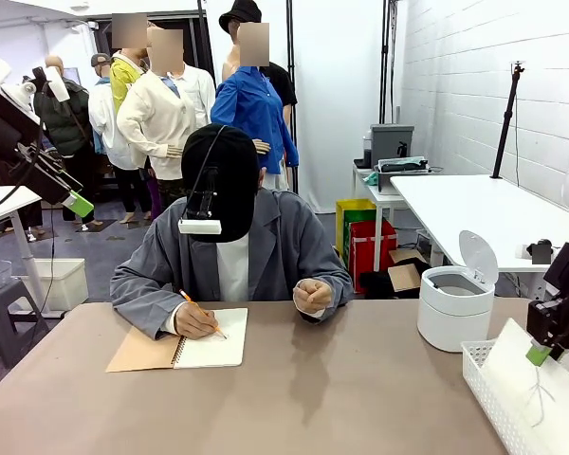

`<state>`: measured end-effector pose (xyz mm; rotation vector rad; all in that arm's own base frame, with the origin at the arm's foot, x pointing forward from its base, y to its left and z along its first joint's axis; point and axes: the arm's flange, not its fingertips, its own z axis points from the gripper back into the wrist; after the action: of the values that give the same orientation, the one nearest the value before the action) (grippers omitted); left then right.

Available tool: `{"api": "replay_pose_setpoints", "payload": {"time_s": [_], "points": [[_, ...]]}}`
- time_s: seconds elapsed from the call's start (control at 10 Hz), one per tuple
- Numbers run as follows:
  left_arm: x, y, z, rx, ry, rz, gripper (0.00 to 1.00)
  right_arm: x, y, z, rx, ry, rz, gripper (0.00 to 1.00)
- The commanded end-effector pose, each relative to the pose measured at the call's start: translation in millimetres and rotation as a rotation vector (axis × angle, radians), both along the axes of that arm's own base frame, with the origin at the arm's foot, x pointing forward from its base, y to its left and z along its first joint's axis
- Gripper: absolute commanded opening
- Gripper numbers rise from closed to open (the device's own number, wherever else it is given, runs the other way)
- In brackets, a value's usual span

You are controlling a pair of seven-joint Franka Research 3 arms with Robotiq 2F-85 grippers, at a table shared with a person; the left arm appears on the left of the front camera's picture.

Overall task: Sort the paper based on its condition.
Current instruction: If a person hands you a paper, place it in the Organizing basket , and if it's crumpled, put it in the Trash can.

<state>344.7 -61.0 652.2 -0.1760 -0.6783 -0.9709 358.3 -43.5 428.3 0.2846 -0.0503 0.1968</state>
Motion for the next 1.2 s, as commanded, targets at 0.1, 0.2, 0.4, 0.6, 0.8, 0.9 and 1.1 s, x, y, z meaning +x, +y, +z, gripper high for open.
{"api": "replay_pose_setpoints", "payload": {"time_s": [0.1,0.2,0.4,0.6,0.8,0.9,1.1], "points": [[0,1,0,-0.002,0.002,0.0,1.0,-5,-4,8,-0.067,0.002,-0.025,1.0],[0,1,0,-0.002,0.002,0.0,1.0,-7,-4,10,-0.096,-0.009,-0.024,1.0],[0,1,0,-0.002,0.002,0.0,1.0,-9,-9,19,-0.135,-0.037,-0.039,1.0],[0,1,0,-0.002,0.002,0.0,1.0,-14,-12,33,-0.166,-0.071,-0.052,1.0],[0,1,0,-0.002,0.002,0.0,1.0,-14,-8,41,-0.134,-0.097,-0.023,1.0],[0,1,0,-0.002,0.002,0.0,1.0,-13,-6,40,-0.084,-0.081,0.014,1.0],[0,1,0,-0.002,0.002,0.0,1.0,-14,-13,40,-0.13,-0.089,-0.027,1.0]]}}
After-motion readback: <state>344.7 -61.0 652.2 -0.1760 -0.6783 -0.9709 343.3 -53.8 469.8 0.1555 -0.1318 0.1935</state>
